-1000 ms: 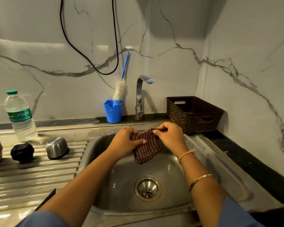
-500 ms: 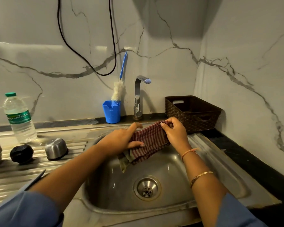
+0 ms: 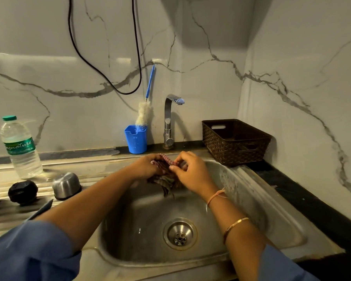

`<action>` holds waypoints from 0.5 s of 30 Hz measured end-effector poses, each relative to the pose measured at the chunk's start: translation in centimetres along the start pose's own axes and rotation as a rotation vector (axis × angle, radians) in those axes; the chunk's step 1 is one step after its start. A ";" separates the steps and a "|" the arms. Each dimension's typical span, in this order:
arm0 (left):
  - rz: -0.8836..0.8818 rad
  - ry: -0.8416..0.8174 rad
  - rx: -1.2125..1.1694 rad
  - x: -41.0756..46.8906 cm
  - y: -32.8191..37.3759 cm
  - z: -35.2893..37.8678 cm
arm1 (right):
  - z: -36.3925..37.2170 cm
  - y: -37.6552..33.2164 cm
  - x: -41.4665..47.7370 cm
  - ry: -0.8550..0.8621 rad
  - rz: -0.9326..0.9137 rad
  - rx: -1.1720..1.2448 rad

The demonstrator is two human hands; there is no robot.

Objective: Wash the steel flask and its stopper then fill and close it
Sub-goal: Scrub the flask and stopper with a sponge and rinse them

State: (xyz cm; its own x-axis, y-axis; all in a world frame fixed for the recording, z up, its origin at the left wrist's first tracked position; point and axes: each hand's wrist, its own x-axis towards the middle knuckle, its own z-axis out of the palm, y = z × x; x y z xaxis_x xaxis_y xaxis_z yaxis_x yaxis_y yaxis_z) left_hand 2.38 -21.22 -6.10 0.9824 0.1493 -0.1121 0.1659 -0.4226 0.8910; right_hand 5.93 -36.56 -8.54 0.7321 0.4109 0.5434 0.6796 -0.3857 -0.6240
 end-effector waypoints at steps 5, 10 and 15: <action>-0.079 0.127 -0.454 0.1 0.1 0.8 | 1.9 -1.3 -0.8 -0.135 -0.156 -0.172; 0.037 0.197 -0.363 0.6 -0.6 1.2 | 1.2 -1.3 -0.4 -0.174 -0.151 -0.024; 0.137 0.191 -0.522 0.5 -0.9 1.7 | -0.1 -0.2 0.9 0.239 0.420 0.506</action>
State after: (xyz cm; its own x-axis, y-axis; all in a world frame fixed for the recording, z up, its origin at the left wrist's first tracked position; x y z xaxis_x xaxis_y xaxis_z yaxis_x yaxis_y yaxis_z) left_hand 2.91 -22.26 -7.67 0.9509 0.3040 0.0585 -0.0743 0.0406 0.9964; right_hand 6.46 -36.23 -7.87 0.9578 0.0959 0.2708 0.2735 -0.0159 -0.9617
